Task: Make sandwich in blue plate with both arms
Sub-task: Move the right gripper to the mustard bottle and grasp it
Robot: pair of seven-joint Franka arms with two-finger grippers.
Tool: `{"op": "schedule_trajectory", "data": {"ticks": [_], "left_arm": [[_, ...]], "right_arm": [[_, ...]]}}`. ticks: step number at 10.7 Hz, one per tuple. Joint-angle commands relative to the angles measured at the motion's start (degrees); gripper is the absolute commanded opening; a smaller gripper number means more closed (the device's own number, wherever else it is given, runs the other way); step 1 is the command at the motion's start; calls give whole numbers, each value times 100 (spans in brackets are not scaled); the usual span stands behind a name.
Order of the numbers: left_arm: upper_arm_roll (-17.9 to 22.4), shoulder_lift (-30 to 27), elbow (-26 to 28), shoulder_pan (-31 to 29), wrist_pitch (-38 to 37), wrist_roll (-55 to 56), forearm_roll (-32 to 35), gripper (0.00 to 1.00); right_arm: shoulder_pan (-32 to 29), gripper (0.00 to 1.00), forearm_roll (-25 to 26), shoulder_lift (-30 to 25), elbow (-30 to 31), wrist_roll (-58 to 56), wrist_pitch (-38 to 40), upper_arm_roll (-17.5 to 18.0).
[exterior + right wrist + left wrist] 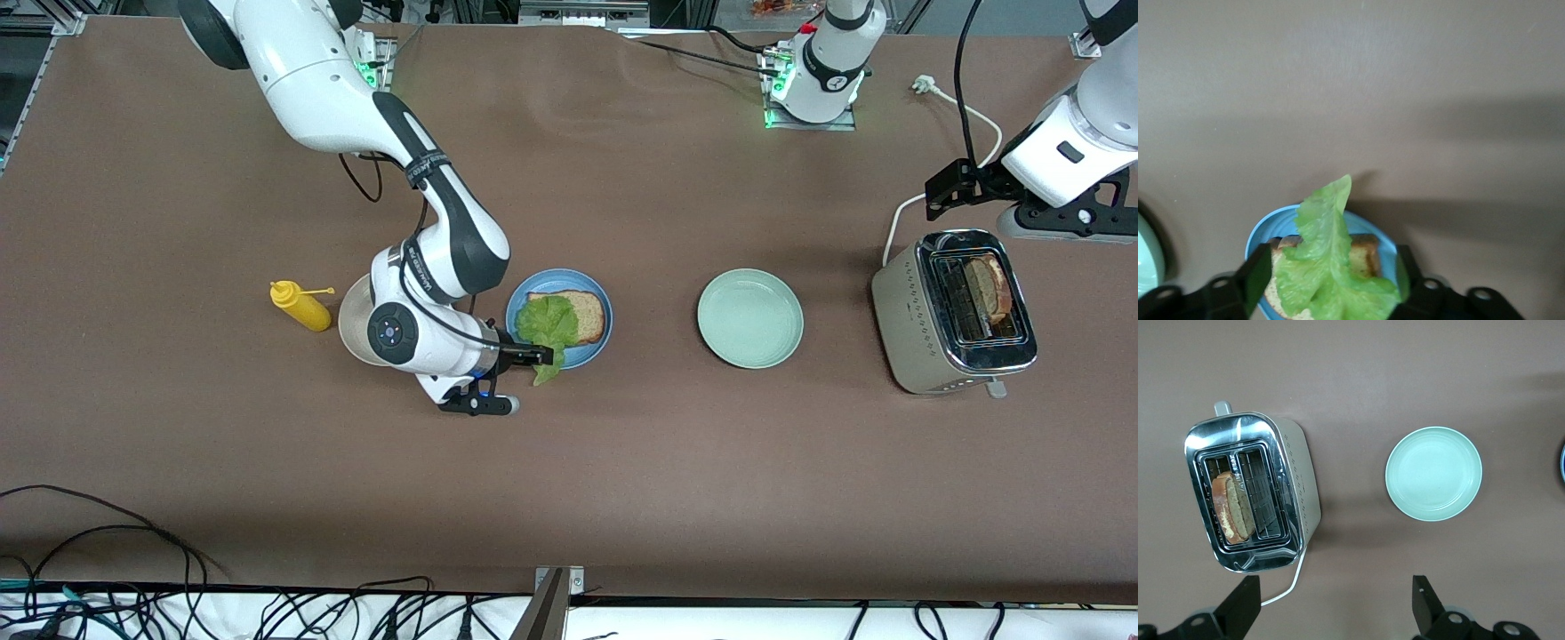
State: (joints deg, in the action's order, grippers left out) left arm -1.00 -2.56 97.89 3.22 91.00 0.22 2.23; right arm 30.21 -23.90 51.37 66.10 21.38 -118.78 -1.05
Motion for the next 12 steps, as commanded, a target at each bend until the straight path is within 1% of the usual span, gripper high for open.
{"op": "schedule_trajectory", "data": {"ticks": [1, 3, 4, 5, 6, 8, 10, 12], "left_arm": [[4, 89, -77, -5, 23, -119, 102, 100], [38, 168, -68, -23, 49, -119, -56, 100], [56, 168, -60, -31, 49, -119, -56, 100], [48, 168, -51, -127, 49, -128, -56, 100], [48, 177, -51, -137, 40, -128, -56, 100], [39, 168, -51, -120, 14, -128, -56, 100], [39, 168, -60, -93, -3, -128, -48, 100], [39, 159, -60, -84, -4, -128, -48, 100]], "right_arm": [[20, 100, 1312, -626, 69, -46, 161, -71], [20, 100, 2061, -1013, 61, -72, 932, -255], [20, 100, 2343, -1189, 69, -194, 1354, -325], [29, 100, 2355, -1383, 156, -474, 1767, -439], [-49, 100, 2364, -1663, 410, -738, 2041, -475], [-400, 100, 2372, -2514, 1566, -1221, 1886, -458], [-918, 100, 2364, -3279, 2718, -2193, 1378, -431], [-1462, 100, 2337, -3773, 3450, -3152, 1121, -414]]}}
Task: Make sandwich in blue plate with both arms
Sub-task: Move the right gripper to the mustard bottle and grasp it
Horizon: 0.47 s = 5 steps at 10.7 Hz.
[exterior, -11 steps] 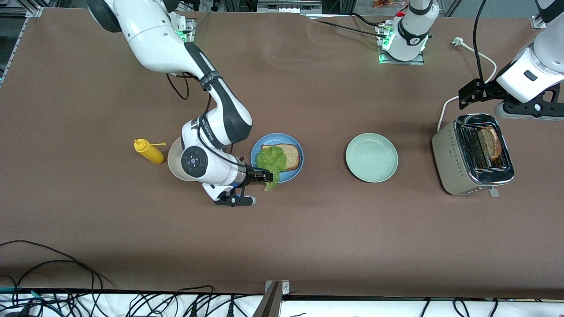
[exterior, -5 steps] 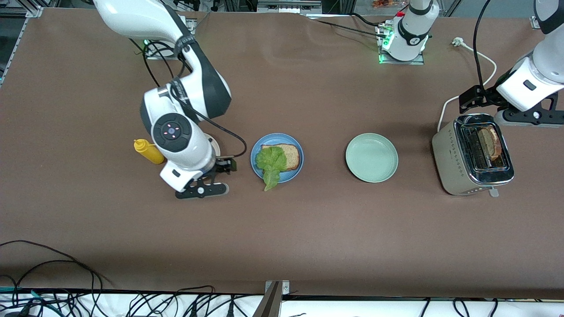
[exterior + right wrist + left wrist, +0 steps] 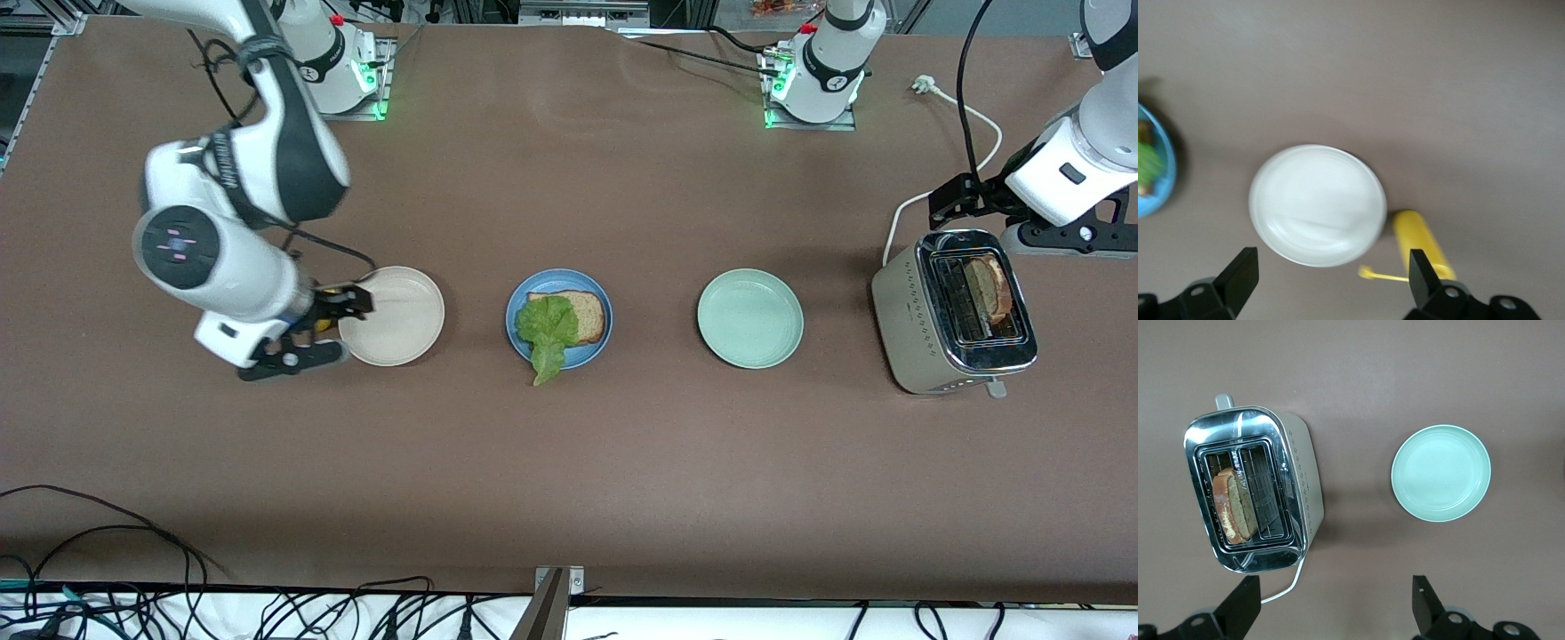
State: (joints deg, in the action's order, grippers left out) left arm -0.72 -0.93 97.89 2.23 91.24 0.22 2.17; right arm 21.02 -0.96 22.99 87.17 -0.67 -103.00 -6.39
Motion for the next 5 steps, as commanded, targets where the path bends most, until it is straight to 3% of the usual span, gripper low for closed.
{"op": "schedule_trajectory", "data": {"ticks": [1, 3, 5], "left_arm": [[11, -13, -68, 23, -27, -128, -41, 100], [2, -13, -68, 50, -27, -119, -41, 100], [2, -13, -68, 41, -27, -119, -41, 100]], "right_arm": [[-842, 100, 17, -1154, 1720, -1457, -623, 190], [-1431, 100, -123, -1637, 2660, -2652, -1289, 261], [-1932, 100, -753, -1833, 3339, -3968, -1801, 261]]}}
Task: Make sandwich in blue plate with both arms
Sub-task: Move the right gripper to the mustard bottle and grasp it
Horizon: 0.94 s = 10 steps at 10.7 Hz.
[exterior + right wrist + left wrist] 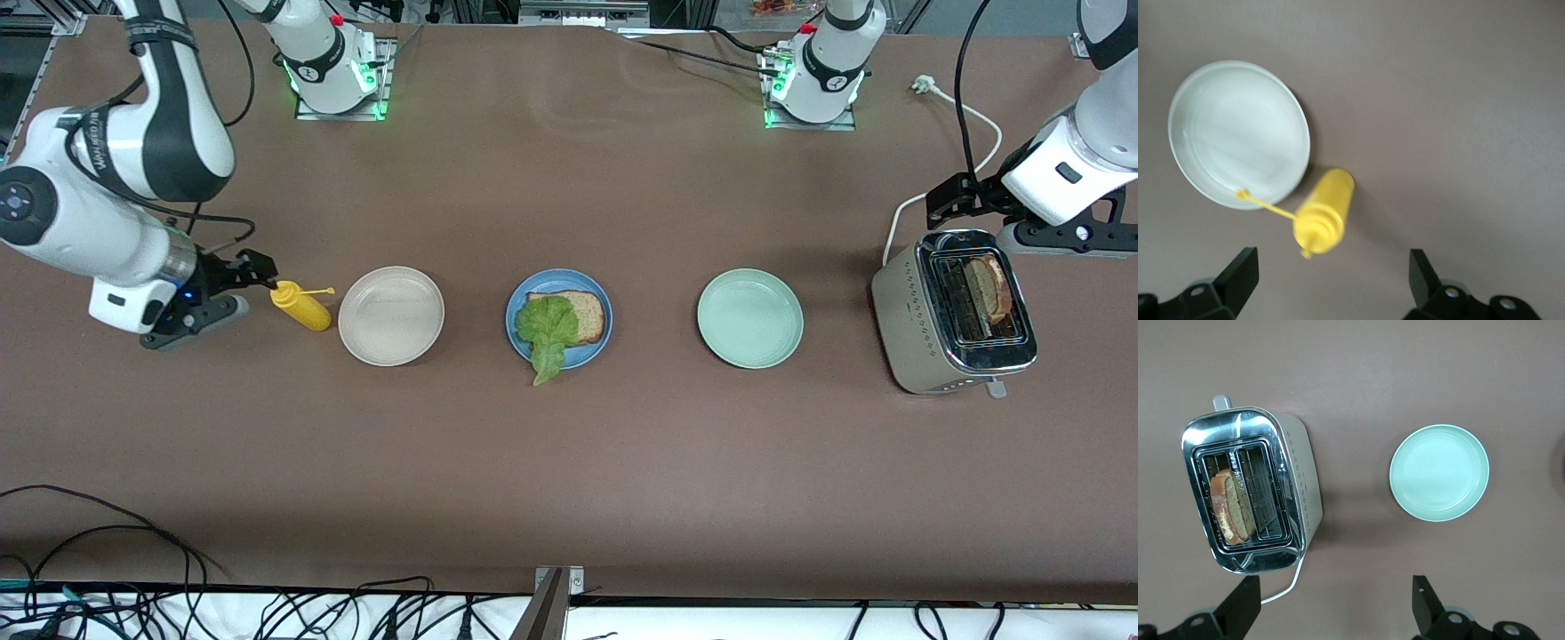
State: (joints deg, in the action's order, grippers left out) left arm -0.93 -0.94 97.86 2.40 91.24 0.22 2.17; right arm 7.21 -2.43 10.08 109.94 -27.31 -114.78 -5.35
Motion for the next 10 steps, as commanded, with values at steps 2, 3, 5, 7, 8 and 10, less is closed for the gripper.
{"op": "schedule_trajectory", "data": {"ticks": [2, 3, 5, 7, 8, 10], "left_arm": [[22, -11, -74, 33, -27, -119, -41, 100], [22, -11, -74, 33, -27, -119, -41, 100], [31, -11, -74, 33, -27, -127, -41, 100], [31, -11, -74, 33, -27, -128, -41, 100], [31, -11, -74, 33, -27, -128, -41, 100], [31, -11, -74, 24, -27, -128, -41, 100]], "right_arm": [[-991, 100, -1493, -350, 1266, -2773, -817, 157], [-1141, 100, -1828, -201, 1276, -3398, -827, 148], [-1423, 100, -2452, 116, 1276, -4645, -818, 148], [-1660, 100, -3155, 441, 1259, -5998, -766, 148], [-1740, 100, -3620, 608, 1258, -6780, -756, 148], [-1811, 100, -4482, 898, 1250, -7969, -730, 139]]}}
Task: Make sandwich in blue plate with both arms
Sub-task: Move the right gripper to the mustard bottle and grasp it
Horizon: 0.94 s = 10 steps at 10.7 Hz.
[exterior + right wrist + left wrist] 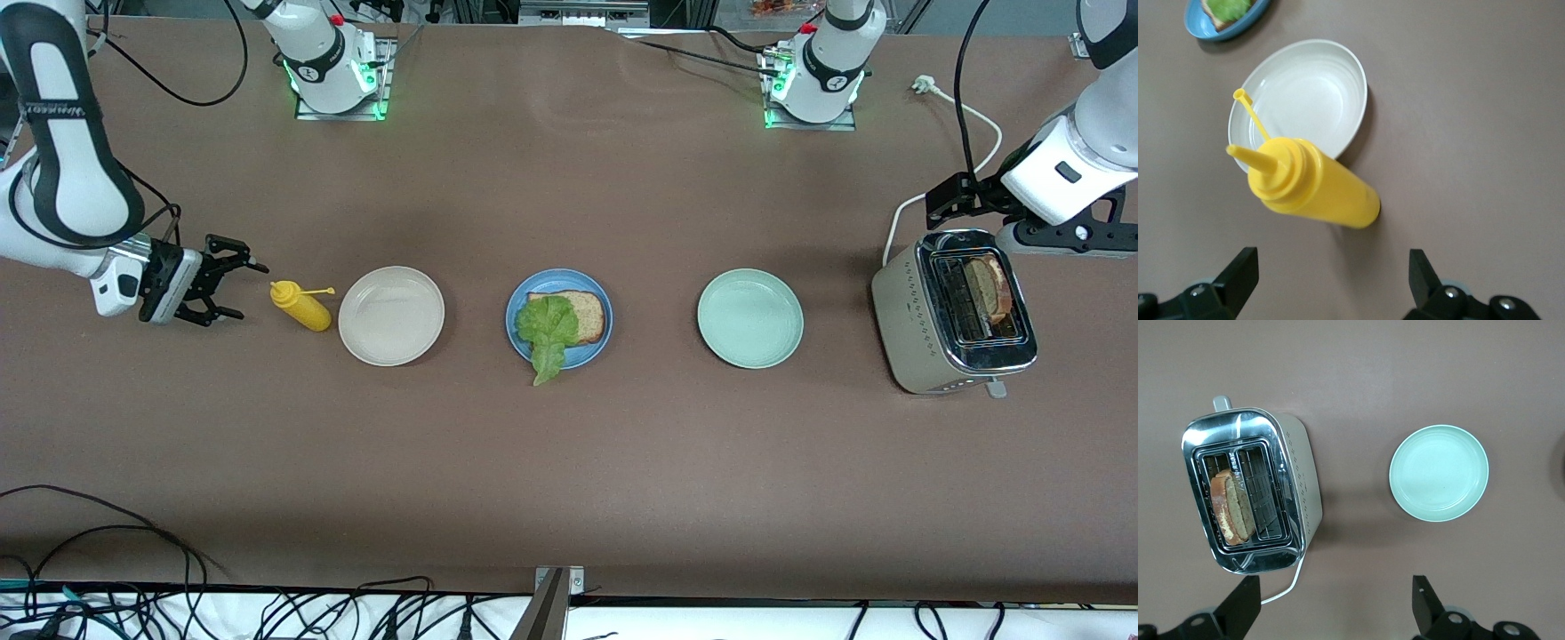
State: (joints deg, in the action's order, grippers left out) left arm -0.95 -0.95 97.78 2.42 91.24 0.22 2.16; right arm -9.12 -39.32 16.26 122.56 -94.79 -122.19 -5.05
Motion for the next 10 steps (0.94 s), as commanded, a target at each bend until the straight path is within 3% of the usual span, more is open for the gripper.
{"op": "schedule_trajectory", "data": {"ticks": [1, 4, 7, 8, 9, 10], "left_arm": [[42, -11, -66, 22, -27, -128, -41, 100], [42, -11, -66, 22, -27, -128, -41, 100], [42, -11, -66, 22, -27, -128, -41, 100], [42, -2, -66, 22, -27, -128, -41, 100], [42, -10, -66, 22, -27, -128, -41, 100], [42, -2, -66, 22, -27, -128, -41, 100]], "right_arm": [[-178, 100, -1066, 386, -13, -1618, 55, 109], [-231, 100, -1831, 685, -22, -2630, 563, 92], [-231, 100, -2272, 878, -31, -3150, 767, 92], [-222, 81, -2308, 879, -31, -3160, 767, 92], [-179, 53, -2308, 879, -31, -3160, 758, 92], [-161, 32, -2308, 879, -48, -3117, 758, 101]]}}
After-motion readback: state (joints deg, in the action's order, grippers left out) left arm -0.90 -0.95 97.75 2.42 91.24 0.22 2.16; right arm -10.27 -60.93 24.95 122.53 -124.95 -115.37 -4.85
